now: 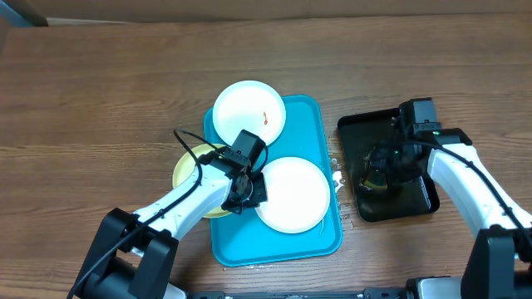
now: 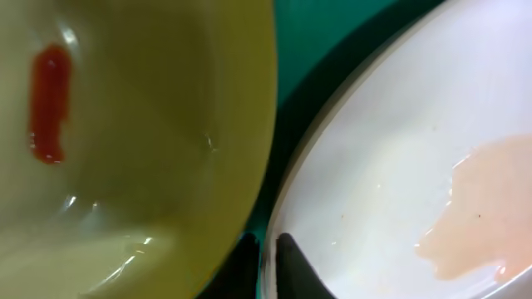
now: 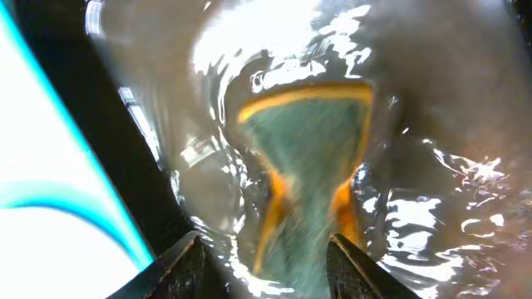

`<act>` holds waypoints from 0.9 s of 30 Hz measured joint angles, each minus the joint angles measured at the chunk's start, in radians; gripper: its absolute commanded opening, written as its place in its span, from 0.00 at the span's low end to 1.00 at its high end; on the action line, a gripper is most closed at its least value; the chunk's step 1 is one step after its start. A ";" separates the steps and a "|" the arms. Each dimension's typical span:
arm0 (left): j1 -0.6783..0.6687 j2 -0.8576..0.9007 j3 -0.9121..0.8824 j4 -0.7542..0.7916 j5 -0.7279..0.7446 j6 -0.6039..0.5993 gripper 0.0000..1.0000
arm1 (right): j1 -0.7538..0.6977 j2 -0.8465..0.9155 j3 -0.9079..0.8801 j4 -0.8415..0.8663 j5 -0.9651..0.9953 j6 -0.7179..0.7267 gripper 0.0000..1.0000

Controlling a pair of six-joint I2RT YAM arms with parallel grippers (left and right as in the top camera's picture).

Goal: Clean dirty plates on tray and stack at the side
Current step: 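Return the sponge to the black tray with the right gripper, then lift the white plate with the left gripper and tilt it over the black tray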

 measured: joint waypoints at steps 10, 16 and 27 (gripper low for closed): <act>0.000 0.009 -0.001 0.047 -0.009 0.119 0.04 | 0.000 -0.337 0.089 -0.132 -0.088 0.000 0.63; 0.000 0.012 0.006 0.012 -0.003 0.145 0.04 | -0.001 -0.455 0.089 -0.192 -0.098 0.001 0.65; -0.005 0.014 0.511 -0.410 -0.104 0.192 0.04 | -0.001 -0.465 0.089 -0.235 -0.097 0.026 0.65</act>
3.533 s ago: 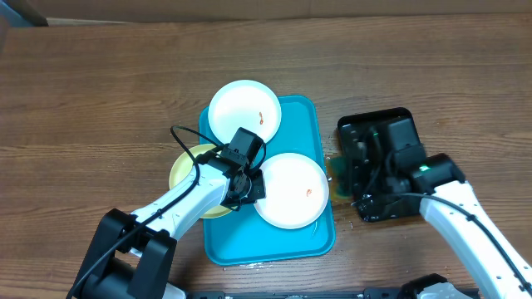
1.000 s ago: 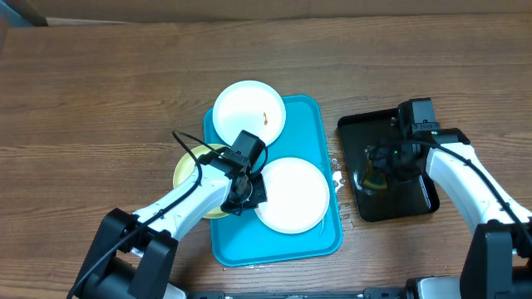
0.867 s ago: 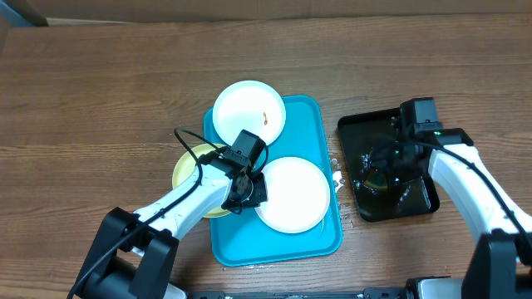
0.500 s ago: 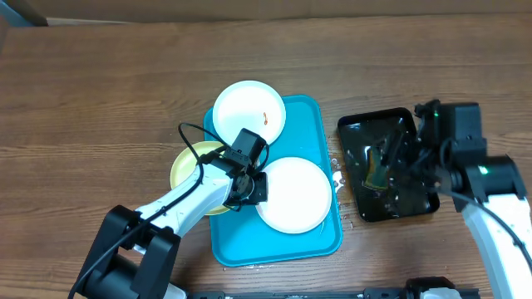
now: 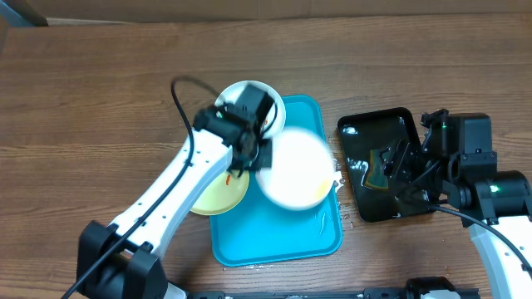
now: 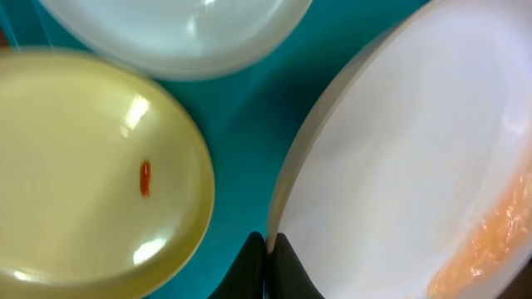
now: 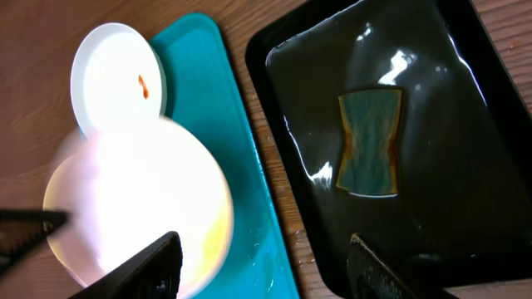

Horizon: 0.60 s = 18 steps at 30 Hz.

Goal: Clean dirty plates on tray and stack at the side
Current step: 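Lift the white plate with the left gripper and tilt it over the black tray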

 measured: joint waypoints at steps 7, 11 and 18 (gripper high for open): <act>-0.095 -0.001 0.159 0.156 -0.130 0.012 0.04 | -0.022 0.000 0.000 -0.016 0.014 0.030 0.65; -0.197 0.006 0.160 0.274 -0.261 0.026 0.04 | -0.069 0.000 0.000 -0.043 0.018 0.040 0.66; -0.362 0.115 0.169 0.506 -0.504 0.124 0.04 | -0.126 0.000 0.000 -0.101 0.021 0.049 0.65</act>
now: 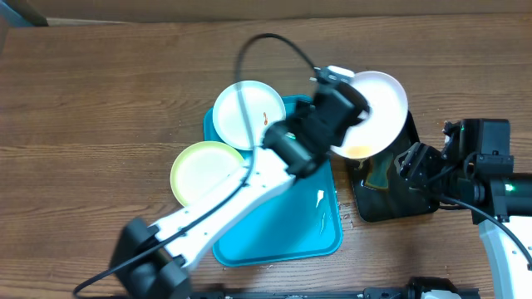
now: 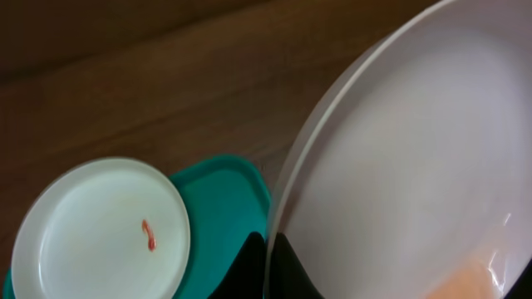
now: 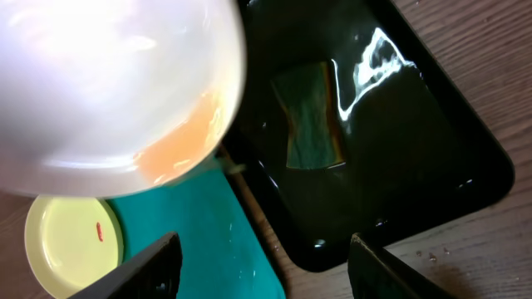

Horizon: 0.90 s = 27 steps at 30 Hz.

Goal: Clean dirty plates on tray and stack at the side
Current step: 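Lift the white plate with the left gripper and tilt it over the black tray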

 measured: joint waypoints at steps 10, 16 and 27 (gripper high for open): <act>-0.133 0.097 0.000 0.087 -0.353 0.162 0.04 | -0.002 0.000 0.000 -0.015 0.001 0.000 0.66; -0.157 0.097 0.000 0.166 -0.469 0.251 0.04 | -0.002 0.000 0.000 -0.022 0.001 0.000 0.66; -0.173 0.097 0.000 0.240 -0.549 0.360 0.04 | -0.002 0.000 0.000 -0.031 0.001 -0.007 0.66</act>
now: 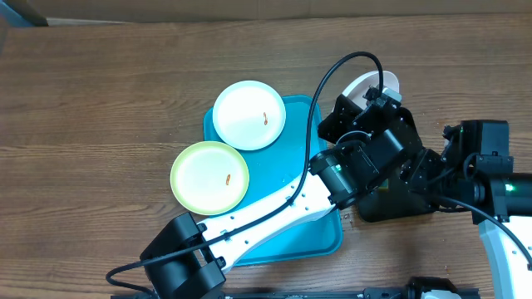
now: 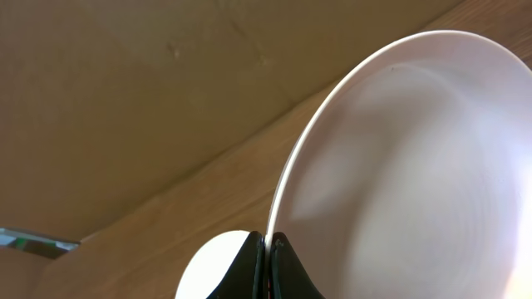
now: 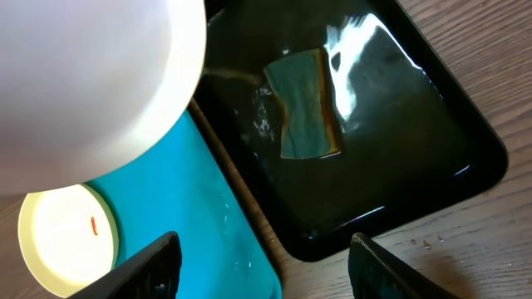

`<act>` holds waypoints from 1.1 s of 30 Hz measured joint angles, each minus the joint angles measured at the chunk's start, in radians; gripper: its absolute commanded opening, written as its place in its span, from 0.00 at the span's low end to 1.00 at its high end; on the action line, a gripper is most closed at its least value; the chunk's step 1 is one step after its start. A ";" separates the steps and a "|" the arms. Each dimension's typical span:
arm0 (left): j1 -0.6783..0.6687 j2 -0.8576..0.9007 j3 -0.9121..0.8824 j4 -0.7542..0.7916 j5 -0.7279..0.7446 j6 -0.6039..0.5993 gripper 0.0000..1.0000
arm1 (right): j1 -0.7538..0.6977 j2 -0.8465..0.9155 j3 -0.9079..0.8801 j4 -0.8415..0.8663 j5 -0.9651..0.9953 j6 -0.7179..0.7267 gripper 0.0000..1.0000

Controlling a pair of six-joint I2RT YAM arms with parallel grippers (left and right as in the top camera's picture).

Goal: Clean dirty plates on tray and stack at the side
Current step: 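Lift the white plate with the left gripper and tilt it over the black tray, then carry the white plate left and set it on the table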

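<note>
My left gripper (image 2: 268, 249) is shut on the rim of a white plate (image 1: 371, 83), which it holds tipped steeply above the black water tray (image 3: 416, 174). From the right wrist the plate's (image 3: 83, 75) underside fills the upper left. A green sponge (image 3: 306, 104) lies in the tray's water. Above the tray's near side, my right gripper (image 3: 274, 274) is open and empty. A white plate (image 1: 249, 115) with a red smear rests on the blue tray's (image 1: 283, 224) far left corner. A yellow-green plate (image 1: 210, 176) with a smear sits at the tray's left edge.
The left arm reaches across the blue tray and covers much of the black tray in the overhead view. Bare wooden table (image 1: 100, 100) surrounds both trays. Water drops lie on the blue tray's surface.
The held white plate went from tilted, with orange liquid pooled at its low edge, to nearly on edge over the black tray; no liquid shows on it now. My right gripper has hardly moved.
First my left gripper was at the white plate's rim on the blue tray, and the right gripper was low around the sponge. Then the plate was held up and the right gripper was higher, the sponge still in the water. The plate then hung over the black tray, where it is now tipped.
</note>
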 measured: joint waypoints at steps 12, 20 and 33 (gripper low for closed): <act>-0.006 0.000 0.000 0.079 -0.008 0.142 0.04 | 0.000 0.000 0.000 -0.005 0.000 -0.006 0.66; -0.032 0.000 0.000 0.088 -0.012 0.179 0.04 | 0.000 0.000 0.000 -0.006 0.000 -0.008 0.66; -0.039 0.000 0.000 0.174 -0.052 0.399 0.04 | 0.000 0.000 0.000 -0.016 0.001 -0.012 0.66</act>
